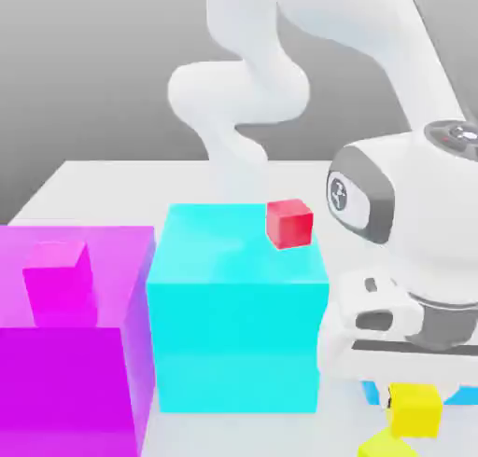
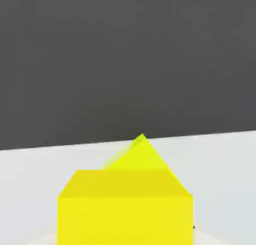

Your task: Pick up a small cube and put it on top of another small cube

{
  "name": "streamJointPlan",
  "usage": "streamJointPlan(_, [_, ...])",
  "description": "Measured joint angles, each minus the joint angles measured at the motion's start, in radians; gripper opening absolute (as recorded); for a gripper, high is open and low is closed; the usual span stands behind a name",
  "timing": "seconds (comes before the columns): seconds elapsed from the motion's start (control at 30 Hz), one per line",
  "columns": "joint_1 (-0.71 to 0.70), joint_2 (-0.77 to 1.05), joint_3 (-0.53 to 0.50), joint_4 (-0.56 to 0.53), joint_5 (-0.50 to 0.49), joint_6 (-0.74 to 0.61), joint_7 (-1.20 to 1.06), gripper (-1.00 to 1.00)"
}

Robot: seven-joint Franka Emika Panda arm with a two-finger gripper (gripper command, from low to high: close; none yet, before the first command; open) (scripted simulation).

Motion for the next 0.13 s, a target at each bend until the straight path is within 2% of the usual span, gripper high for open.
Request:
streamJointPlan(0.03, [0.006, 0.025, -0.009, 0.001, -0.011, 0.023, 0.009, 1.0])
streamJointPlan(0.13, [0.006, 0.025, -0.009, 0.001, -0.011, 0.023, 0.009, 1.0])
